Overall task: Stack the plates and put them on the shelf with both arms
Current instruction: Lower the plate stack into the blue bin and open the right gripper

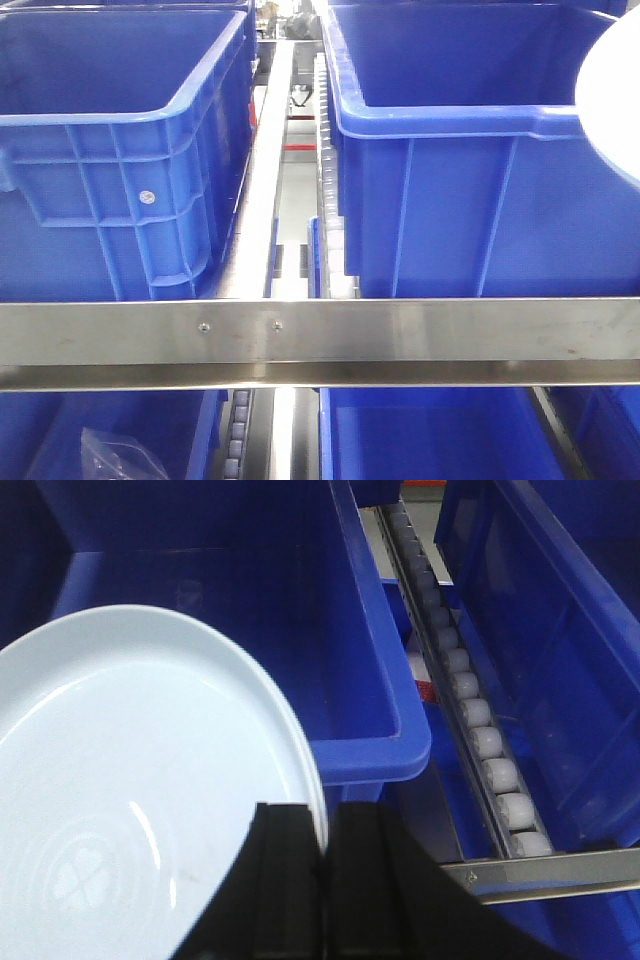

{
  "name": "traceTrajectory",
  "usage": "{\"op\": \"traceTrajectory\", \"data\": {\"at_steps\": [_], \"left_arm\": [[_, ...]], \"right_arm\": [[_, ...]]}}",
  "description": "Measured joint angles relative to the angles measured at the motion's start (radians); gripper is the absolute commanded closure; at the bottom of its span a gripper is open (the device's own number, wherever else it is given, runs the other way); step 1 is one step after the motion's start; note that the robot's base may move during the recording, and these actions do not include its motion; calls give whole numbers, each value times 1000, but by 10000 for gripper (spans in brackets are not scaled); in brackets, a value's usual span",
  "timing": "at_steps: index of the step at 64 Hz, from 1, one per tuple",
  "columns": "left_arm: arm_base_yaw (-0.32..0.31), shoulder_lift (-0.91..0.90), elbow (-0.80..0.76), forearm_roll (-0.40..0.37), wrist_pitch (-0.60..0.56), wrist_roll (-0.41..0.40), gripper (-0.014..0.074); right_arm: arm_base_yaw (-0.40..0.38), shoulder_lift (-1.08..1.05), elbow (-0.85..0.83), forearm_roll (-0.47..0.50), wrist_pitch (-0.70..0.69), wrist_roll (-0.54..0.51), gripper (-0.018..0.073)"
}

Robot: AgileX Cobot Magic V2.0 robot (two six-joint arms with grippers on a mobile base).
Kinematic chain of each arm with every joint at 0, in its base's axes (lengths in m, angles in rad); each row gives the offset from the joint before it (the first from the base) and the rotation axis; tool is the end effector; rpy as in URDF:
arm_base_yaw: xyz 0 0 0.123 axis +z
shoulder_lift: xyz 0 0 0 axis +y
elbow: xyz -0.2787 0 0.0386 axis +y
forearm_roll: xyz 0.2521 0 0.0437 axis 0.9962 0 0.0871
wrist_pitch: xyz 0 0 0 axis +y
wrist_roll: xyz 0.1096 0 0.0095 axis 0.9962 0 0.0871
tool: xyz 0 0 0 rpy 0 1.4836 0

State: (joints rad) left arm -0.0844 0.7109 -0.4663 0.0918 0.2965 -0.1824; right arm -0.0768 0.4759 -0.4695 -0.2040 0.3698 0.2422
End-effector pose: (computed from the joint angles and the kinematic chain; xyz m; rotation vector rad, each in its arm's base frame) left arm 0.1677 -0.0112 0.2673 -0.0273 2.0242 -0.0862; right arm 0.1267 -0.0178 0.2965 0.1698 1.8451 -0.0854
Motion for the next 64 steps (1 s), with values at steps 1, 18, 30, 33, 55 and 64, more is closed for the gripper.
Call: {"op": "traceTrajectory", "data": {"at_steps": [1, 18, 30, 33, 55, 64], "left_arm": [[0, 0, 0, 0, 0, 0, 510], [0, 0, 0, 0, 0, 0, 510], [0, 0, 0, 0, 0, 0, 510], [0, 0, 0, 0, 0, 0, 510], [0, 0, 0, 0, 0, 0, 510], [0, 0, 0, 0, 0, 0, 510]], "right_arm": [[0, 0, 0, 0, 0, 0, 535], [0, 0, 0, 0, 0, 0, 535], [0, 0, 0, 0, -35, 0, 535], [0, 0, 0, 0, -60, 0, 535], [-2, 161, -71, 21, -196, 0, 535], [-2, 354, -199, 21, -221, 0, 535]]}}
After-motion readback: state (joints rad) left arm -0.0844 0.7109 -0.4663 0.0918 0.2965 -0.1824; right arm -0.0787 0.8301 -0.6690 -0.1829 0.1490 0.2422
